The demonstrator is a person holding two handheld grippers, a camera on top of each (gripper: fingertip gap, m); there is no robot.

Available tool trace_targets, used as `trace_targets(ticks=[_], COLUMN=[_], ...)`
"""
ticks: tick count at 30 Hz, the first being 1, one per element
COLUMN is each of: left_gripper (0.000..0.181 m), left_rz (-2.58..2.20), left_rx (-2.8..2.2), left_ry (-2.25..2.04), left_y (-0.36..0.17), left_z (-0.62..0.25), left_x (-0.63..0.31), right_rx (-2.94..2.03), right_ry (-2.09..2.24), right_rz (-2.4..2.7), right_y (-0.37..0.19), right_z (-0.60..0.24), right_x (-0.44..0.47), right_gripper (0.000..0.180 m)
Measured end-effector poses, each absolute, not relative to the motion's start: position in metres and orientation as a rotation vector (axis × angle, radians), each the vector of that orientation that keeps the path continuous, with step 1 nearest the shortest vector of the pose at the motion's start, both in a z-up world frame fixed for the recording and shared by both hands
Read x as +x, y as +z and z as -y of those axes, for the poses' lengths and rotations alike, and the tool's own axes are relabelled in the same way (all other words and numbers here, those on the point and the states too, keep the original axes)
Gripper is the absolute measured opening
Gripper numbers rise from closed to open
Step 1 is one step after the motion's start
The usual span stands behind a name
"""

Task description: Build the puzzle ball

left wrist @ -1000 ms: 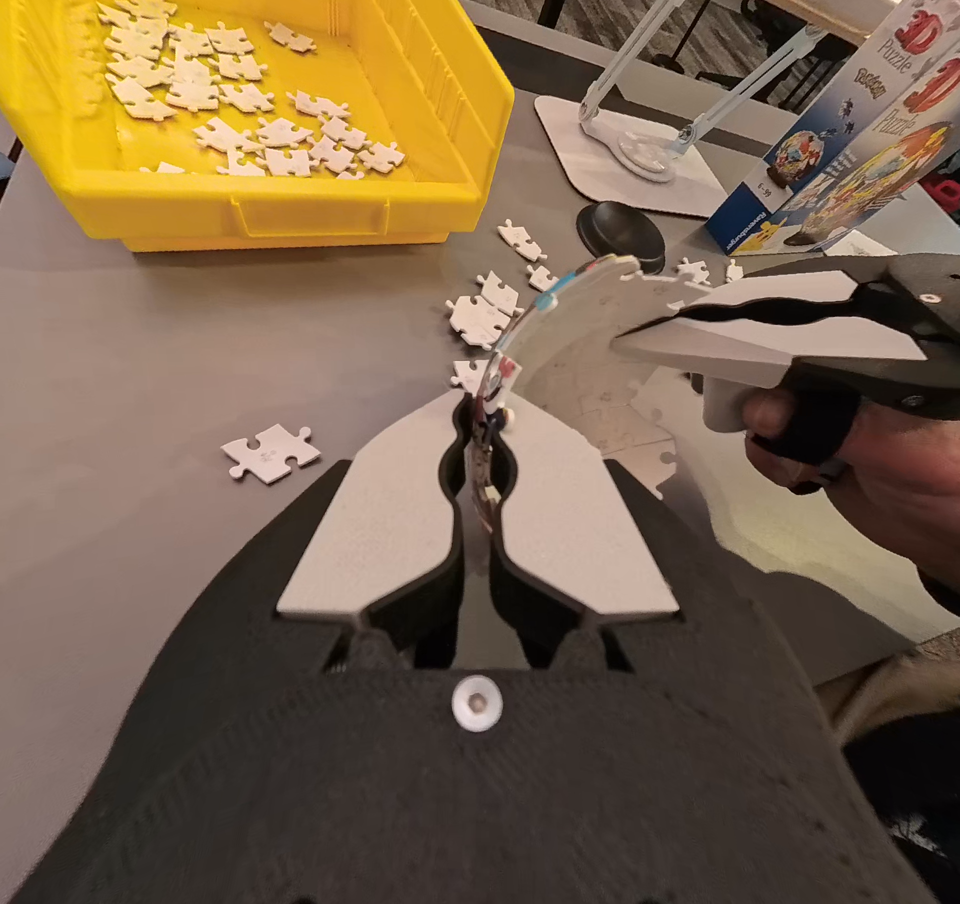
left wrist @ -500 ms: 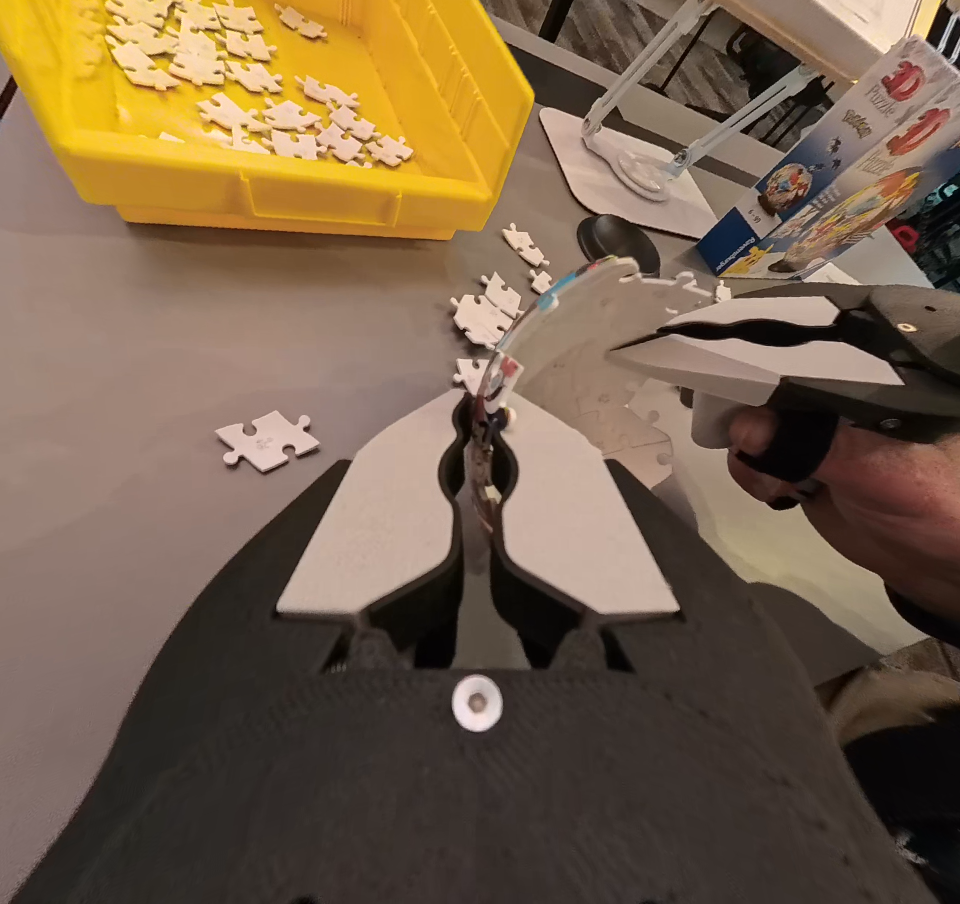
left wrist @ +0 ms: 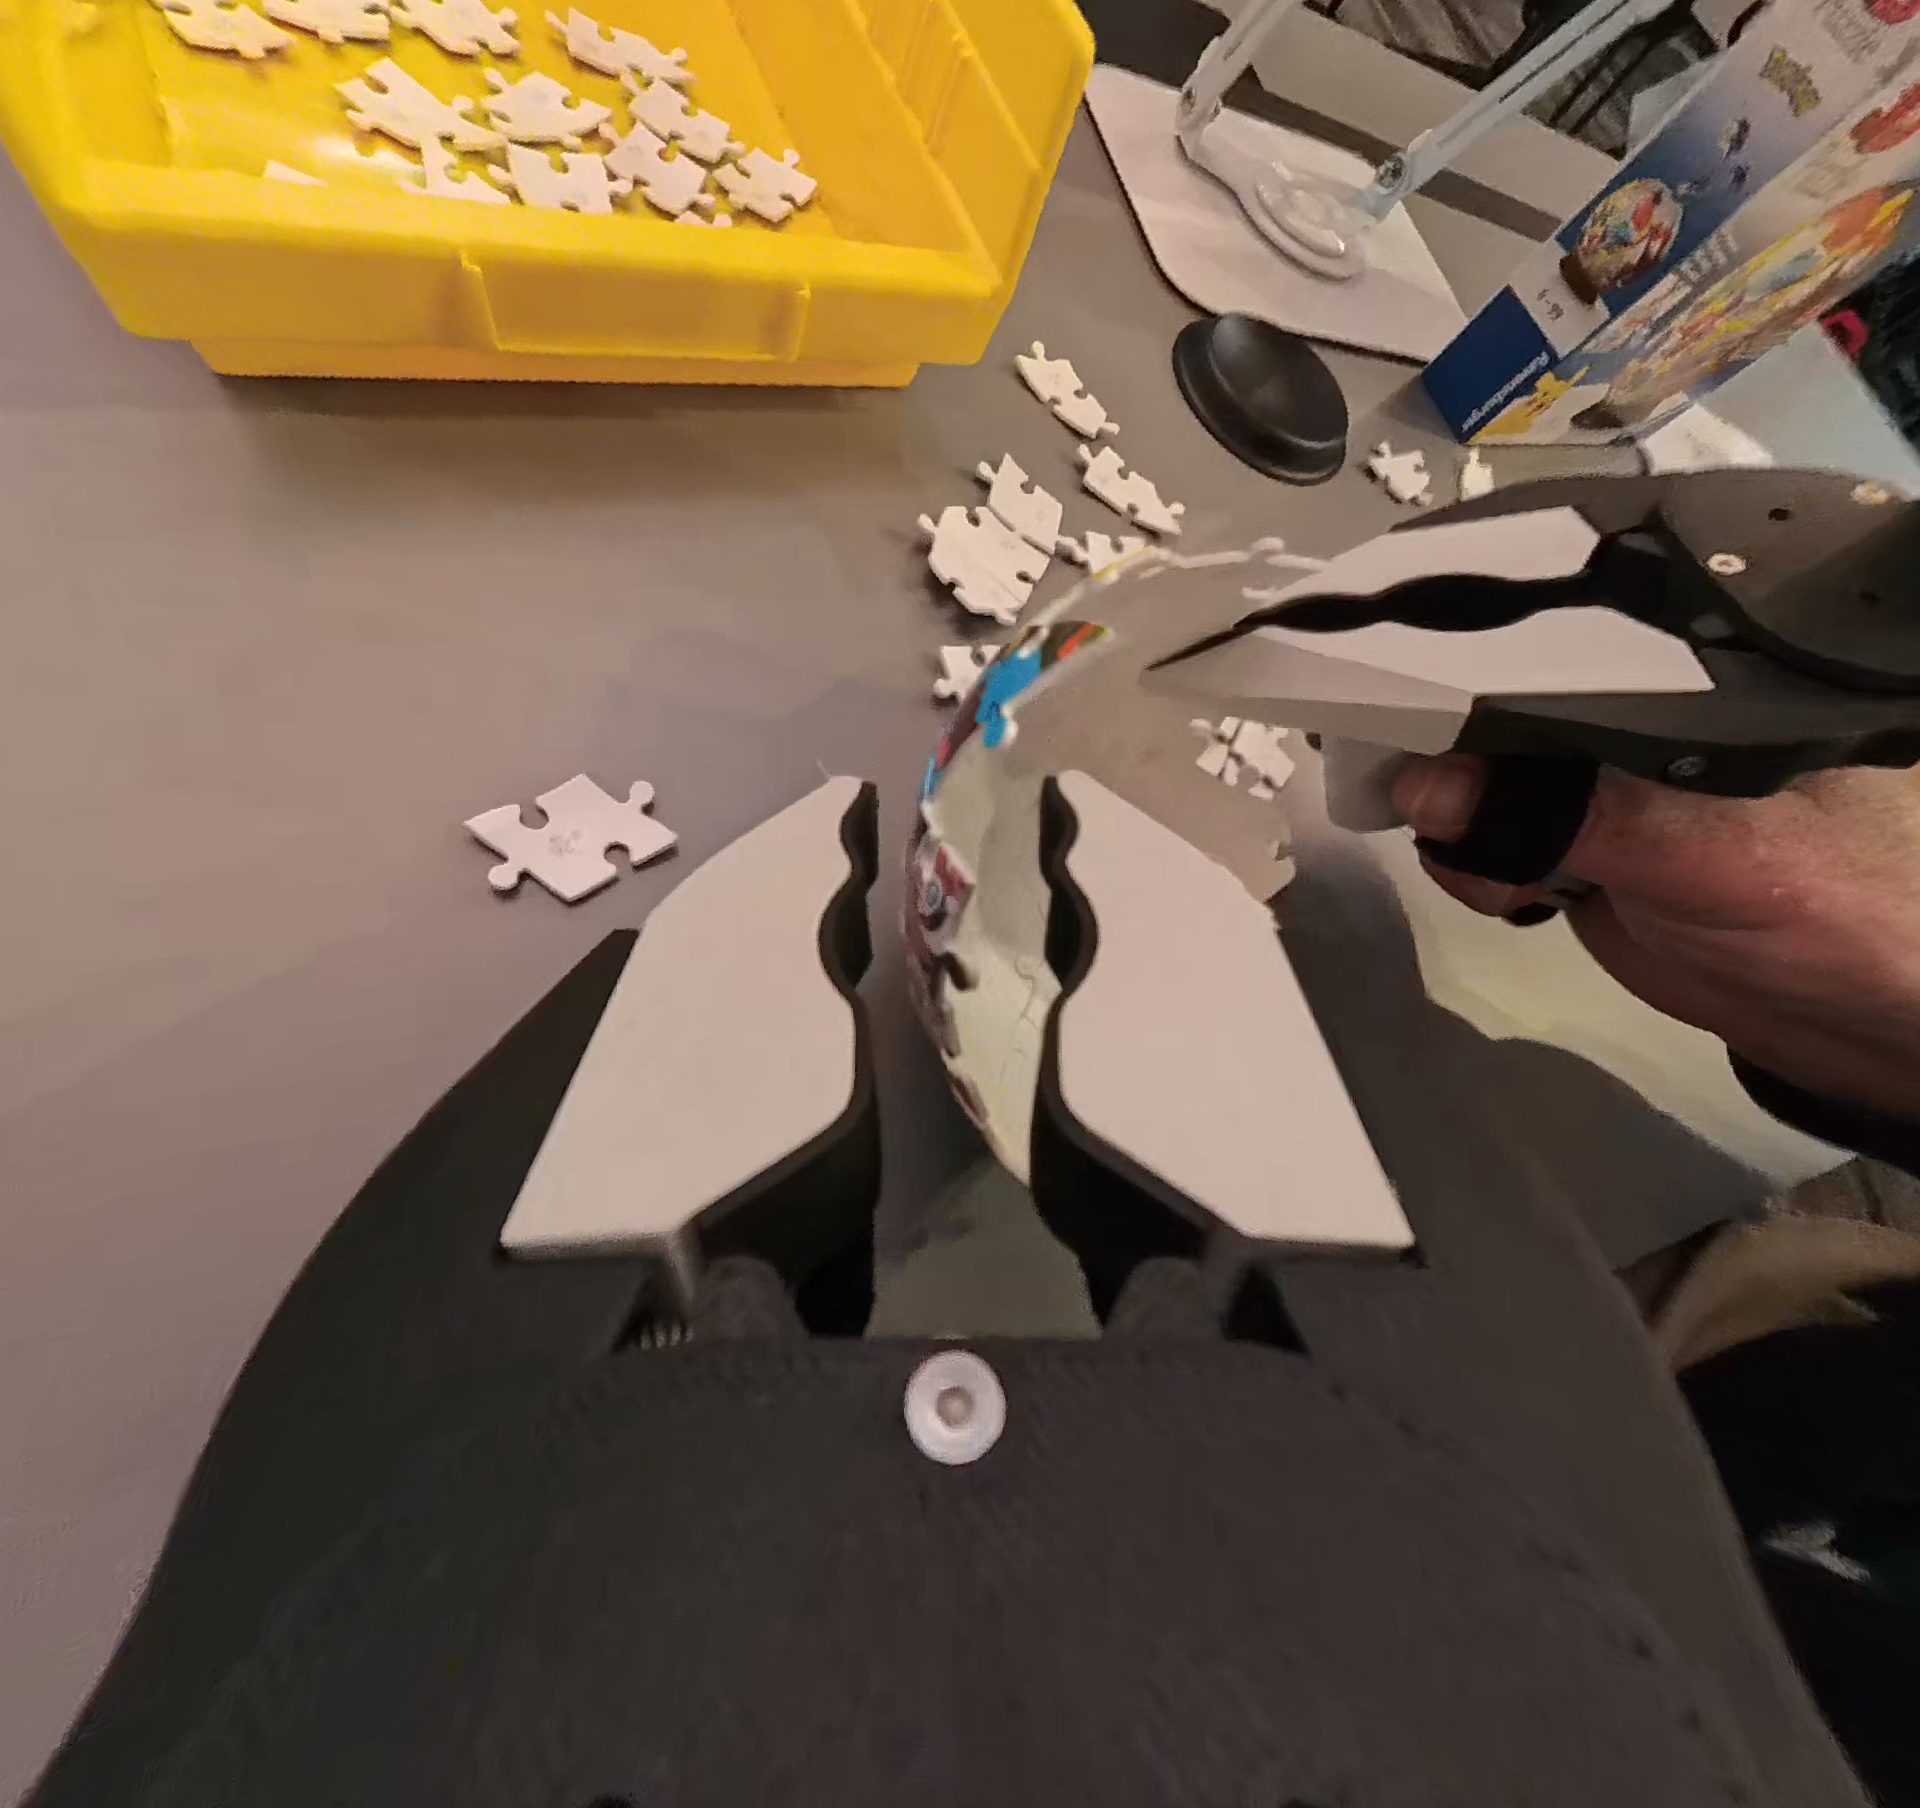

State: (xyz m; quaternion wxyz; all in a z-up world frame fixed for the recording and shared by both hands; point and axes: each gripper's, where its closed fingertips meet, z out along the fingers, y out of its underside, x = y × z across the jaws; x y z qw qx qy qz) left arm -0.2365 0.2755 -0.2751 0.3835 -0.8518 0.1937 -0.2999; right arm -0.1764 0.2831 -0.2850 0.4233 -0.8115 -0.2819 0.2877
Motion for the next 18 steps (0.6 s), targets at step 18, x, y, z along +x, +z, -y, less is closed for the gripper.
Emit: trace_targets(ticks=[18], left_gripper=[0.023], left_rz=[-0.885], left_rx=[-2.306], left_ry=[-0.618], left_y=[-0.301], left_z=[-0.262], left_x=[-0.248], right_rx=[-2.064], right_ry=[0.835], right_rz=[0.959], right_y=[-0.297], right_z=[-0.277], right_x=[-0.203], right_gripper=[0.001])
